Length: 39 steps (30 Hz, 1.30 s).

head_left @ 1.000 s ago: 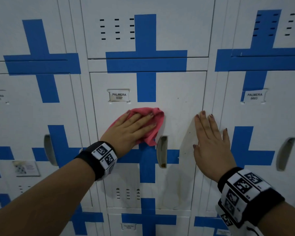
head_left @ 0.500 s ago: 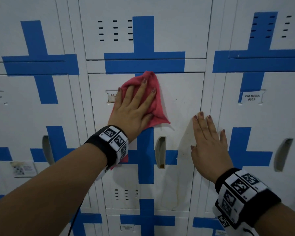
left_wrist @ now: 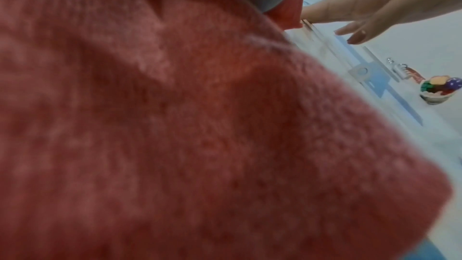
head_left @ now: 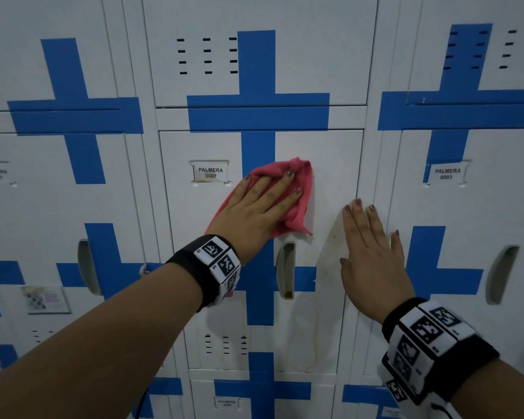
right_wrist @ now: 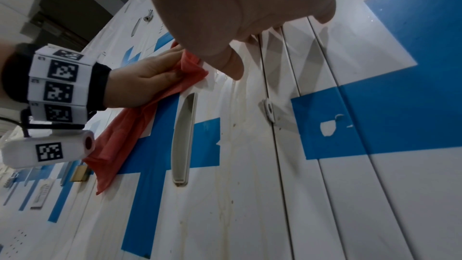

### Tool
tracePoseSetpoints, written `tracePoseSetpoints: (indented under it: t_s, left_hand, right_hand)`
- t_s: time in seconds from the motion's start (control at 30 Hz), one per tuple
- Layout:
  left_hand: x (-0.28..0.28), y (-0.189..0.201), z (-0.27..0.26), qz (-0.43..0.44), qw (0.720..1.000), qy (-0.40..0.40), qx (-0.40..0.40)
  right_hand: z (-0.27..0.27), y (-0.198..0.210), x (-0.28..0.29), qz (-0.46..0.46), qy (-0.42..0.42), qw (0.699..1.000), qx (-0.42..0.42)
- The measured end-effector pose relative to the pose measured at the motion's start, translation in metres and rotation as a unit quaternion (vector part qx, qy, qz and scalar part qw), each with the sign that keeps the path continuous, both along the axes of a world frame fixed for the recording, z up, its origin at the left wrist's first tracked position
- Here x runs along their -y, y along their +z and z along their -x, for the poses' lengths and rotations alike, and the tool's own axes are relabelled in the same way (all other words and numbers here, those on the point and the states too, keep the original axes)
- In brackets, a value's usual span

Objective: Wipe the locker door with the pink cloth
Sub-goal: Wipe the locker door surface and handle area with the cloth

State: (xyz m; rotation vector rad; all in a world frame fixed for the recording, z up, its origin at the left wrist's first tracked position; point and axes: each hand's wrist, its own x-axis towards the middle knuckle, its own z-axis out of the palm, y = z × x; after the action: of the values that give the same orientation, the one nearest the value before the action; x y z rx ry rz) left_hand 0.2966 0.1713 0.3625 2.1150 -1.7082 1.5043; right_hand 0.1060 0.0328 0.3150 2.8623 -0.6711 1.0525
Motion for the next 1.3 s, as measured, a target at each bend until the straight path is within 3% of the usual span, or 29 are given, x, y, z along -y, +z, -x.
tracePoseSetpoints:
  t_s: [0.27, 0.43, 0.57, 0.67, 0.83, 0.9, 0.97, 1.03, 1.23, 1.3]
  left_hand:
    - [-0.023, -0.021, -0.009, -0.008, 0.995, -0.100, -0.002]
    - [-0.038, -0.022, -0.012, 0.008, 0.991, -0.133, -0.017]
    - [-0.048, -0.014, 0.006, 0.061, 0.988, -0.118, -0.085]
    - [-0.051, -0.008, 0.029, 0.112, 0.966, -0.125, -0.197]
    - [-0.047, -0.012, 0.061, 0.212, 0.879, -0.159, -0.397]
    - [-0.044, -0.010, 0.079, 0.228, 0.817, -0.219, -0.482]
    - [-0.041, -0.007, 0.097, 0.224, 0.735, -0.279, -0.576]
    - [-0.038, -0.005, 0.112, 0.208, 0.667, -0.300, -0.649]
    - [-0.032, -0.001, 0.141, 0.101, 0.564, -0.323, -0.754]
    - [-0.026, -0.001, 0.144, 0.061, 0.548, -0.321, -0.770]
  right_hand:
    - [0.004, 0.004, 0.001, -0.018, 0.018, 1.000, -0.002]
    - [0.010, 0.009, -0.007, -0.060, 0.068, 0.995, 0.042]
    - [0.017, 0.005, -0.033, -0.052, 0.144, 0.986, 0.064]
    - [0.021, 0.002, -0.060, -0.056, 0.211, 0.973, 0.078]
    - [0.027, 0.005, -0.090, -0.130, 0.293, 0.936, 0.141]
    - [0.029, 0.008, -0.097, -0.156, 0.320, 0.916, 0.183]
    - [0.032, 0.009, -0.101, -0.175, 0.327, 0.903, 0.217]
    - [0.033, 0.005, -0.102, -0.190, 0.320, 0.897, 0.241]
    - [0.037, -0.004, -0.098, -0.208, 0.282, 0.908, 0.229]
    - [0.037, -0.006, -0.093, -0.207, 0.304, 0.906, 0.210]
